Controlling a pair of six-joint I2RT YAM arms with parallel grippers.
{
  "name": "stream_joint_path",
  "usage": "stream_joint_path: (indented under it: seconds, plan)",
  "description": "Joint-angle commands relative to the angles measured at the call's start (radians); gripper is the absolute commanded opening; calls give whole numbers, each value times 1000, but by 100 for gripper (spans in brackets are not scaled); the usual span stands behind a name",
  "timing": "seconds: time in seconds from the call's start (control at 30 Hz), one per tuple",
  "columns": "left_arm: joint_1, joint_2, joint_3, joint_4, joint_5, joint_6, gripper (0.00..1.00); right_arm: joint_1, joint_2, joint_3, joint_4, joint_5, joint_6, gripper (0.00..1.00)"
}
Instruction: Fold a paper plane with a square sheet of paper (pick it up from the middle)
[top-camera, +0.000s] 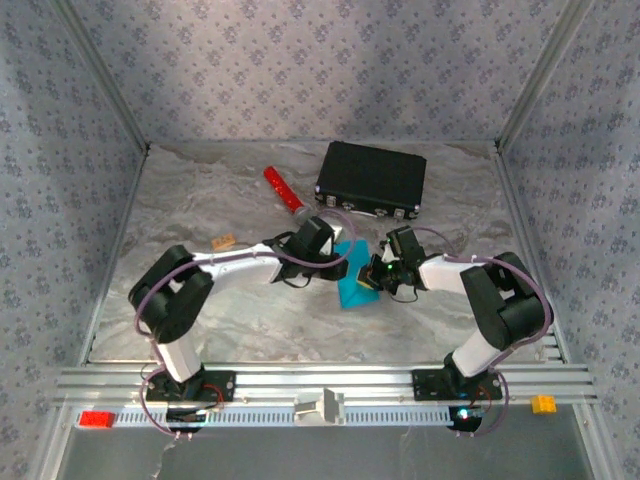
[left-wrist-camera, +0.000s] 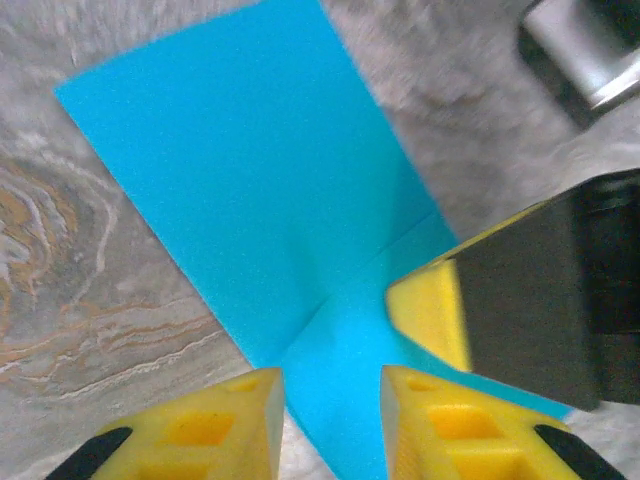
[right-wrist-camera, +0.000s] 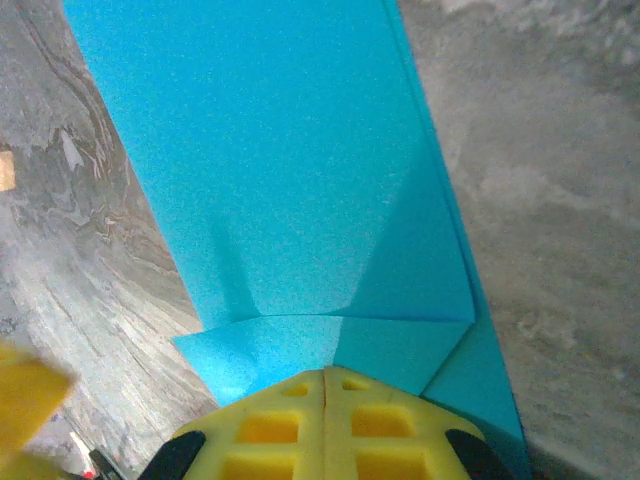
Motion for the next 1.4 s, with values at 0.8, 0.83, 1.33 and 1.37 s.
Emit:
stream_joint_path:
  seconds: [0.8,0.83,1.33,1.37]
  plan:
    - [-32,199,89,-4,363,-84,11,-5,21,-45,-32,57,54,3]
    - [-33,204,91,-11,358,-81,11,-5,21,-45,-33,57,52,3]
    - [-40,202,23,-41,332,-49,11,-22,14,-50,-59,63,34,3]
    - [-42,199,17,-37,333,-51,11,-25,14,-51,-59,63,32,2]
